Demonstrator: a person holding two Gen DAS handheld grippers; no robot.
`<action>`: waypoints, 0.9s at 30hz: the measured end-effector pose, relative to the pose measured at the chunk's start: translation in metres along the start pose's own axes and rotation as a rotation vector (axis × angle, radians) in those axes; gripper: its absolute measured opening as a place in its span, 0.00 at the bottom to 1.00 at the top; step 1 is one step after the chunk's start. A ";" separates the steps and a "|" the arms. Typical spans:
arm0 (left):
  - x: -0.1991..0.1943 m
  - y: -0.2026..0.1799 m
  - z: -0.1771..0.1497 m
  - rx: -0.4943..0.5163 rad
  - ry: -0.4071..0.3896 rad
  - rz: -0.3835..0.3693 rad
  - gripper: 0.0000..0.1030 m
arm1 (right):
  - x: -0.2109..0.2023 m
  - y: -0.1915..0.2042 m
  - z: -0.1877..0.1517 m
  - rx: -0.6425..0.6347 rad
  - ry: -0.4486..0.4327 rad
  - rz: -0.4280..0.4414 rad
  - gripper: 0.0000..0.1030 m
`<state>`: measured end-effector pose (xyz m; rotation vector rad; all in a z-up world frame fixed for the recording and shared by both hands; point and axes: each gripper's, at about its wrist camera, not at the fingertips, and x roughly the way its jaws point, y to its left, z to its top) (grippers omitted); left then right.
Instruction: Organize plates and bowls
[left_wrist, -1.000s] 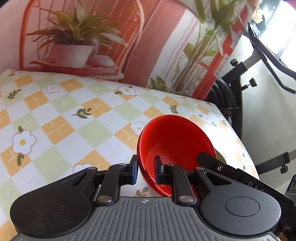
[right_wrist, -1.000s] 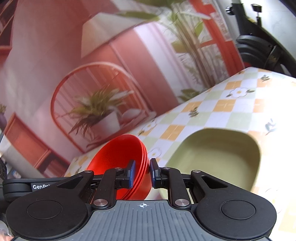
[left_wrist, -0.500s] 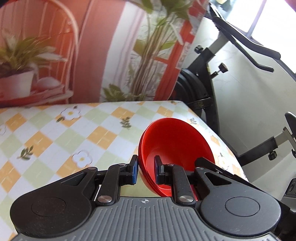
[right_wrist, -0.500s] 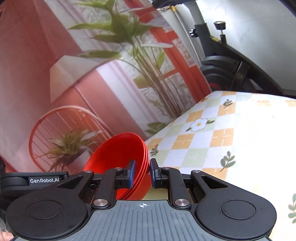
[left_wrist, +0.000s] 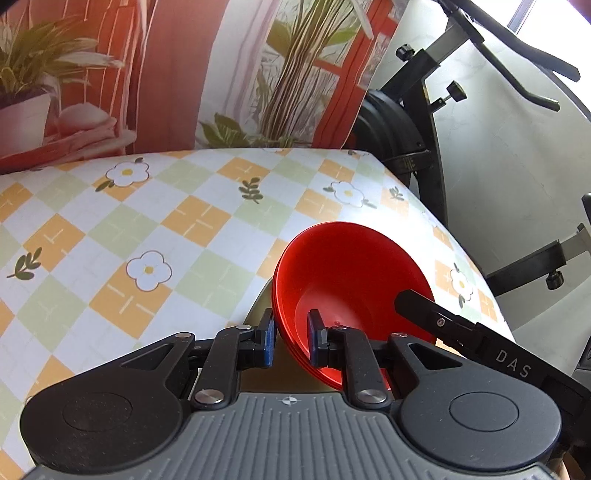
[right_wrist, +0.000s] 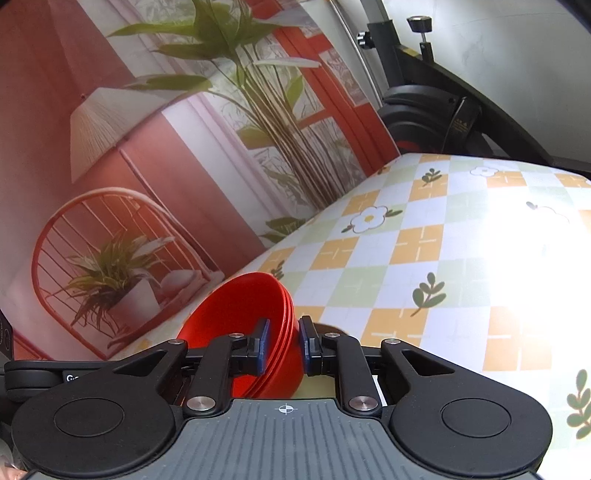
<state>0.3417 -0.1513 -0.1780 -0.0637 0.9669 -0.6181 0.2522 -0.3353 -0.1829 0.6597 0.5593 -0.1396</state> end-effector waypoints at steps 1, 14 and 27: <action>0.002 0.000 0.000 0.002 0.006 0.003 0.18 | 0.001 0.000 -0.001 0.000 0.004 -0.002 0.17; 0.012 0.001 -0.003 0.013 0.030 0.032 0.18 | 0.011 -0.002 -0.007 -0.002 0.041 -0.014 0.17; 0.011 0.000 -0.006 0.026 0.023 0.057 0.18 | 0.014 -0.002 -0.010 -0.006 0.054 -0.003 0.17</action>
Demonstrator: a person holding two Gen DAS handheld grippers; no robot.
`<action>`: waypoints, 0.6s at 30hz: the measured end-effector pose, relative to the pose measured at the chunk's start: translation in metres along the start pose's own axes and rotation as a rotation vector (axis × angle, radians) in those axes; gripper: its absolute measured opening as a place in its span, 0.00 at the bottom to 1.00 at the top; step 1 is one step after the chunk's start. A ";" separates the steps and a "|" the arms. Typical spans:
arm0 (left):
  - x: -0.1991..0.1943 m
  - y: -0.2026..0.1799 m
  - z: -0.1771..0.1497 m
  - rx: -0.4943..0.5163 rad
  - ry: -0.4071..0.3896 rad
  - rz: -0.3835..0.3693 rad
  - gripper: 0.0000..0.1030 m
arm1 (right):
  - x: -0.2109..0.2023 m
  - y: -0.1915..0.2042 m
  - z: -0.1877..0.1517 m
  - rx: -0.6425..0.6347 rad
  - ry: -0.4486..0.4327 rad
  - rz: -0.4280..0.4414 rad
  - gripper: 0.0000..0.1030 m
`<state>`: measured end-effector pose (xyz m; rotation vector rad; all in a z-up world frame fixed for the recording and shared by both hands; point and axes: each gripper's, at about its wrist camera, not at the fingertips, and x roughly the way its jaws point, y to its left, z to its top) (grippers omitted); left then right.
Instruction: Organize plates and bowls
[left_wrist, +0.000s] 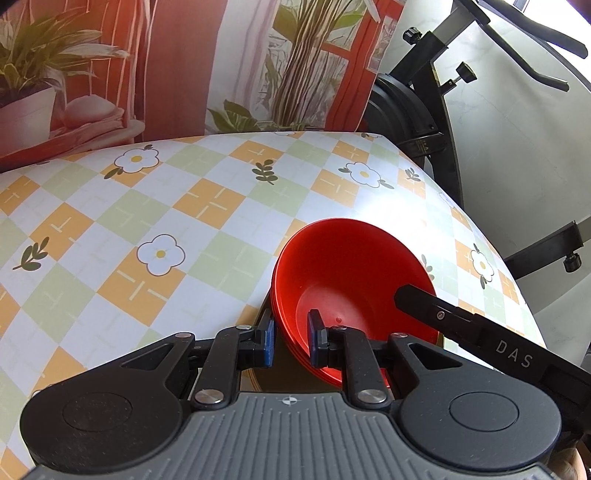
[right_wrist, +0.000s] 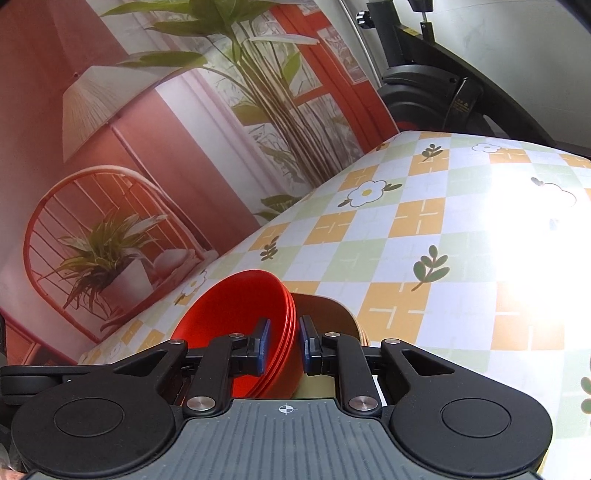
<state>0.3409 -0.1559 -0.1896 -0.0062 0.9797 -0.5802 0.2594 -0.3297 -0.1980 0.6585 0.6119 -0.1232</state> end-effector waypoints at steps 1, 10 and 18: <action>0.000 0.000 0.000 -0.001 -0.001 0.001 0.18 | 0.000 0.000 0.000 -0.001 0.001 0.001 0.17; -0.001 0.000 -0.001 0.003 -0.005 0.013 0.18 | 0.001 0.000 -0.001 0.000 0.009 0.006 0.16; -0.002 -0.001 0.000 0.013 -0.003 0.022 0.19 | 0.001 -0.001 -0.001 0.000 0.012 -0.006 0.17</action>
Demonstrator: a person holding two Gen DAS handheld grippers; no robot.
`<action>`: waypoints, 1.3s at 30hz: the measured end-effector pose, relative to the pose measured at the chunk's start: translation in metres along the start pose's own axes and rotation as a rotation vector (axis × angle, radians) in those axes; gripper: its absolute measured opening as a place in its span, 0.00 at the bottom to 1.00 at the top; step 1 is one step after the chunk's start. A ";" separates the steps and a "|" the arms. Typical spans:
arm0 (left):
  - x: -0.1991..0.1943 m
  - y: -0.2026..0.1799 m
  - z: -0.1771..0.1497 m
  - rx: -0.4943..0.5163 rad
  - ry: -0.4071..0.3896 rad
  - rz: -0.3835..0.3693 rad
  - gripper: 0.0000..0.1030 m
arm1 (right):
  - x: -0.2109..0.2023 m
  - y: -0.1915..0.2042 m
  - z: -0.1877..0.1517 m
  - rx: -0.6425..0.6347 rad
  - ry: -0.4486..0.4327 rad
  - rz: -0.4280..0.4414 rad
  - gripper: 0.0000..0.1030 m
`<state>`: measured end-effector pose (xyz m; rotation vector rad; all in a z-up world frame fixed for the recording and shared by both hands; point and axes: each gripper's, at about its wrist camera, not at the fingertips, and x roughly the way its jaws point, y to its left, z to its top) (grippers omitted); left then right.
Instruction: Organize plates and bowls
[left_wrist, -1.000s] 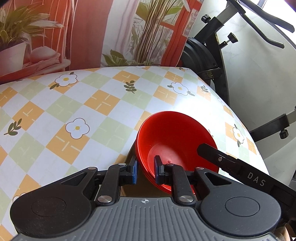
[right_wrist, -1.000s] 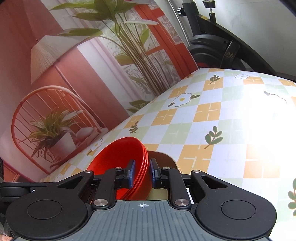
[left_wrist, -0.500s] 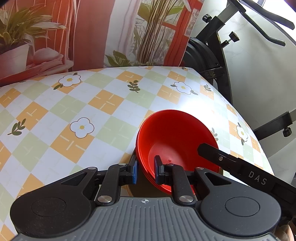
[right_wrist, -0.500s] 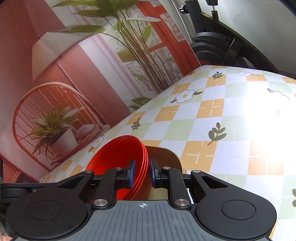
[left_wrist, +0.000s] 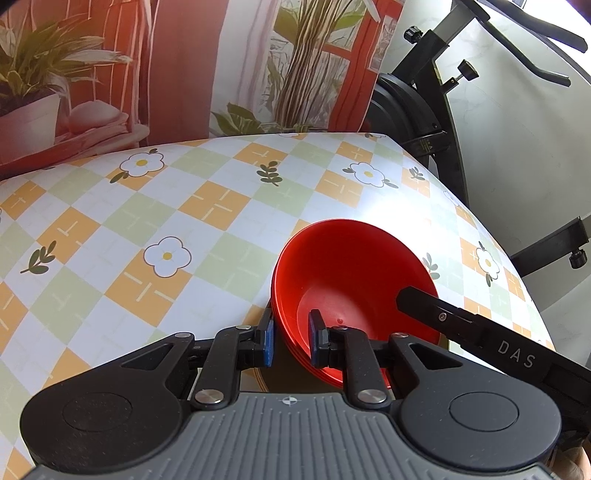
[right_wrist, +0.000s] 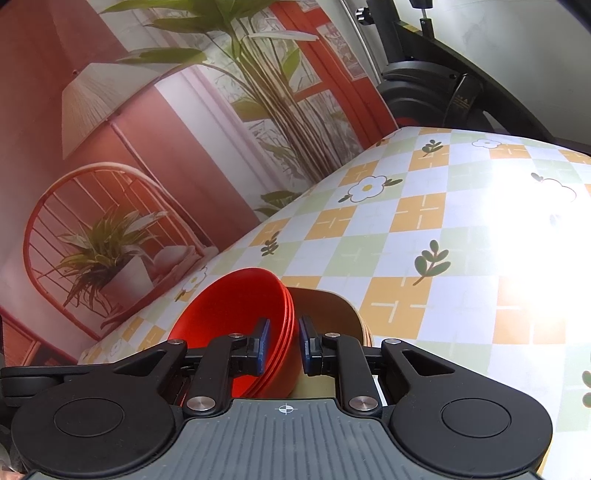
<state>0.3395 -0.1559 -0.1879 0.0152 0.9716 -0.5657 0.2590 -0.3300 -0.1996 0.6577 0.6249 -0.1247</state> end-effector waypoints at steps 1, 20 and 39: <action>0.000 0.000 0.000 -0.003 0.000 0.000 0.20 | -0.001 0.000 0.000 0.000 -0.001 -0.004 0.17; -0.043 -0.008 -0.003 0.034 -0.095 0.030 0.47 | -0.033 0.018 0.006 -0.061 -0.042 -0.028 0.23; -0.109 -0.003 -0.022 0.018 -0.211 0.079 0.71 | -0.079 0.056 0.007 -0.210 -0.076 -0.035 0.42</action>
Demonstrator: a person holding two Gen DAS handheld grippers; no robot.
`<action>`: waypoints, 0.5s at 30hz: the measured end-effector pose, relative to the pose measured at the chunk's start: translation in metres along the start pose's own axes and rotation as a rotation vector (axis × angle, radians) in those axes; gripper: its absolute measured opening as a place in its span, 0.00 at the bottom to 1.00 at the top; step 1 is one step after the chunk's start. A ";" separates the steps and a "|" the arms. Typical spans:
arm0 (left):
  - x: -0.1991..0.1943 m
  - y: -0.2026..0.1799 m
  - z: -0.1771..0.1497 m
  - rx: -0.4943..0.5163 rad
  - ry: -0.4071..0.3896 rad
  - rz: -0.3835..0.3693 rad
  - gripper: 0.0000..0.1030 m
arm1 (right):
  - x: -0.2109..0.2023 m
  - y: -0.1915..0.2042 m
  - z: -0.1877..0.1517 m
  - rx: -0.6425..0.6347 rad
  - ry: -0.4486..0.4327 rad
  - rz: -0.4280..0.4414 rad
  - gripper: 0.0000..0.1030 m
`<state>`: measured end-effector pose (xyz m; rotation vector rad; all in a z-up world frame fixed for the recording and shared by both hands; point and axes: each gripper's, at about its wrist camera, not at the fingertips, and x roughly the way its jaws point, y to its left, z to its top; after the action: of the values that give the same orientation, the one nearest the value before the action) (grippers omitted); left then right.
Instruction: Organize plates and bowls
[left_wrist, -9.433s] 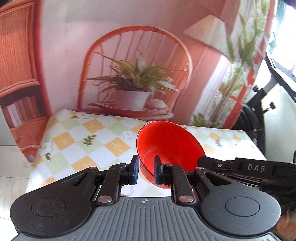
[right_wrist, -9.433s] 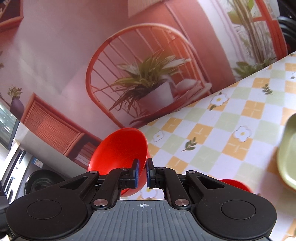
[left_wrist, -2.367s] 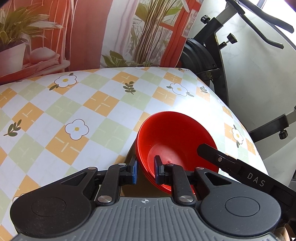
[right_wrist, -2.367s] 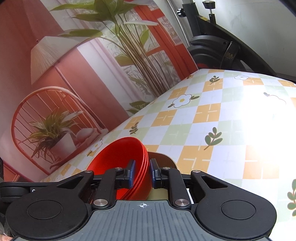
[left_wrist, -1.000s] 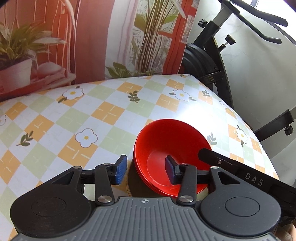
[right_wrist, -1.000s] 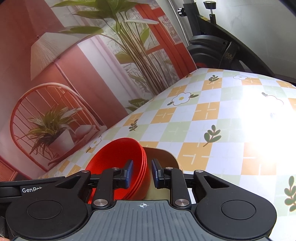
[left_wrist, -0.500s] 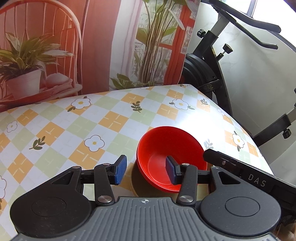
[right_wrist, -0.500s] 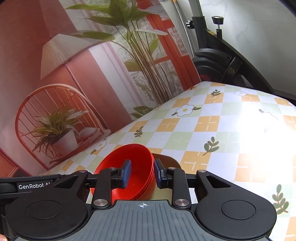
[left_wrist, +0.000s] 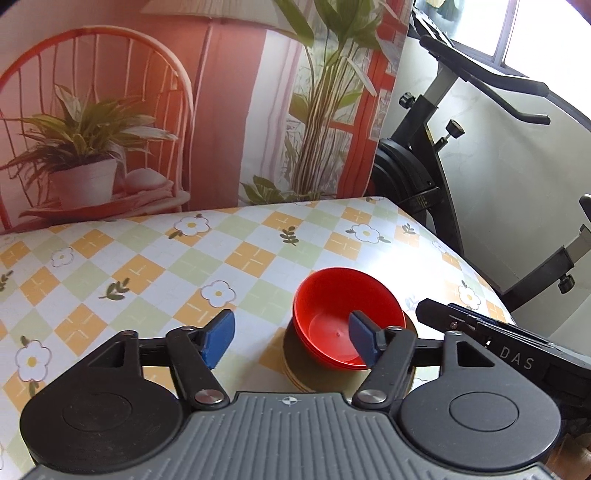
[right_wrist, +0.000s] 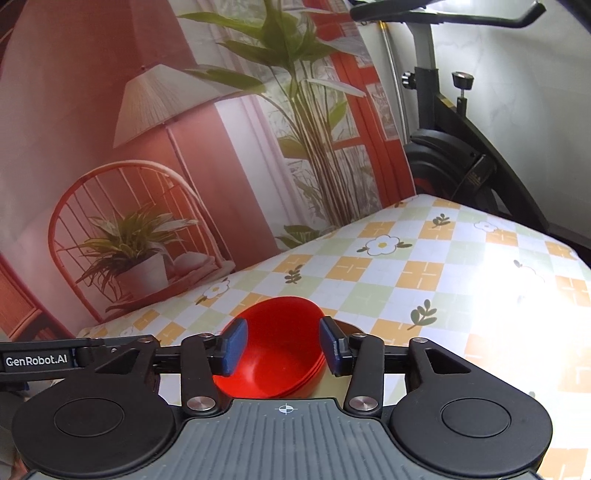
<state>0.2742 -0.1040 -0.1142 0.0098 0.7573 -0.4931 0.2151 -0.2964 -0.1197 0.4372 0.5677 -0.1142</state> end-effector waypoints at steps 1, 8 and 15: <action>-0.004 0.000 0.000 0.005 -0.008 0.011 0.73 | -0.002 0.002 0.002 -0.007 -0.003 0.001 0.43; -0.037 0.005 0.000 0.002 -0.076 0.048 0.86 | -0.024 0.015 0.007 -0.042 -0.050 0.019 0.70; -0.079 0.006 -0.002 -0.021 -0.185 0.052 0.86 | -0.044 0.029 0.010 -0.088 -0.064 0.045 0.91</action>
<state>0.2266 -0.0652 -0.0649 -0.0355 0.5799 -0.4297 0.1894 -0.2752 -0.0776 0.3594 0.4972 -0.0595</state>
